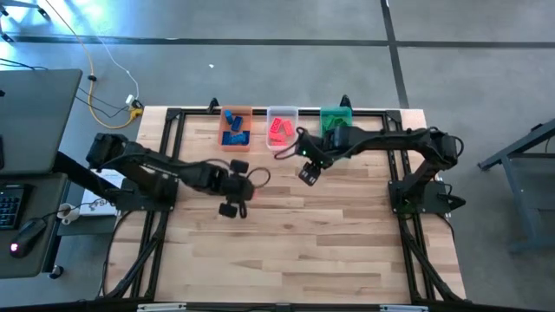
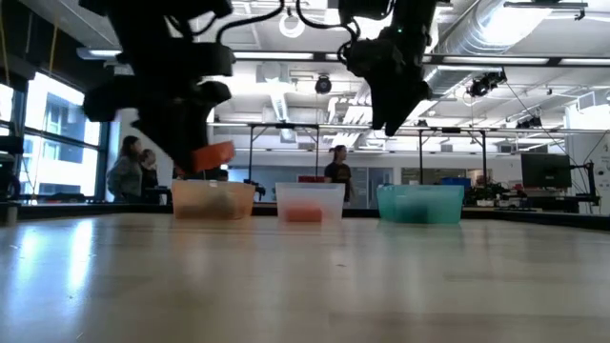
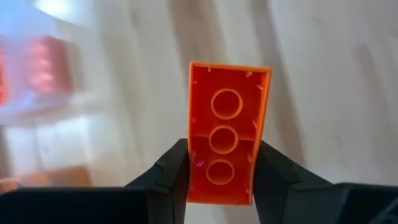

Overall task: Sort & place blocks by color
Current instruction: Put the orange game piece into the white bin, then return to Home Position

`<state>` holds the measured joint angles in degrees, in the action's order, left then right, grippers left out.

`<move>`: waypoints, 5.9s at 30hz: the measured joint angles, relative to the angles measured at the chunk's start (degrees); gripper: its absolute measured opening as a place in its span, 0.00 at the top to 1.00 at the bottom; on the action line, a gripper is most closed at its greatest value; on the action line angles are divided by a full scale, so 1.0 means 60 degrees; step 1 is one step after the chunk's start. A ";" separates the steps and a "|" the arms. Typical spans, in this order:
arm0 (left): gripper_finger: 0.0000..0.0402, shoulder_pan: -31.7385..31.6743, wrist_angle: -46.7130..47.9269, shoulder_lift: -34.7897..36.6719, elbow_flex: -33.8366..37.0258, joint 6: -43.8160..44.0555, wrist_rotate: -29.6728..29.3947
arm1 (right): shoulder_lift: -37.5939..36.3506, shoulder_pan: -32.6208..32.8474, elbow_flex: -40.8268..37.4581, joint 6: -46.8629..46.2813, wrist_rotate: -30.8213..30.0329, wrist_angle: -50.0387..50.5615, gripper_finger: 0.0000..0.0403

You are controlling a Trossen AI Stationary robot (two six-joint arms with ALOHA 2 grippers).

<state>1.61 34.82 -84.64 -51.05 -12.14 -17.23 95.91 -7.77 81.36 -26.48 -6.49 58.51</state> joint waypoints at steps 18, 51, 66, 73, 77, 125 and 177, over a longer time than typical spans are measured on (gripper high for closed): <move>0.74 -0.3573 -0.4299 0.0000 -0.0007 -0.2223 0.1038 | -0.0001 0.1846 0.0000 -0.1362 -0.2133 -0.0412 0.50; 0.65 -0.6044 -0.6760 -0.3206 -0.2225 -0.1706 0.2527 | -0.0001 0.2492 0.0000 -0.0833 -0.2764 -0.3203 0.50; 0.49 -0.6033 -0.6393 -0.3209 -0.2284 -0.0895 0.2378 | -0.0001 0.2492 0.0000 -0.0761 -0.2651 -0.3161 0.50; 0.49 -0.5982 -0.5253 -0.3104 -0.2754 -0.0711 0.2313 | -0.0001 0.2492 0.0000 -0.0761 -0.2643 -0.3164 0.50; 0.50 -0.5881 -0.4708 -0.2420 -0.2615 -0.0476 0.3515 | -0.0001 0.2492 0.0000 -0.0705 -0.2664 -0.3172 0.50; 0.50 -0.0748 -0.8292 0.9992 0.7996 0.2495 0.3406 | -0.1927 0.1971 0.0000 0.1996 -0.3511 -0.3964 0.50; 0.50 -0.0755 -0.8206 1.2174 0.8397 0.1843 0.3588 | -1.3952 0.1927 -1.3464 0.3279 0.0391 -1.1244 0.50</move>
<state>-2.92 -14.41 -11.60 -0.67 -1.08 4.29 12.19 3.79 0.58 -6.80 -4.15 -8.95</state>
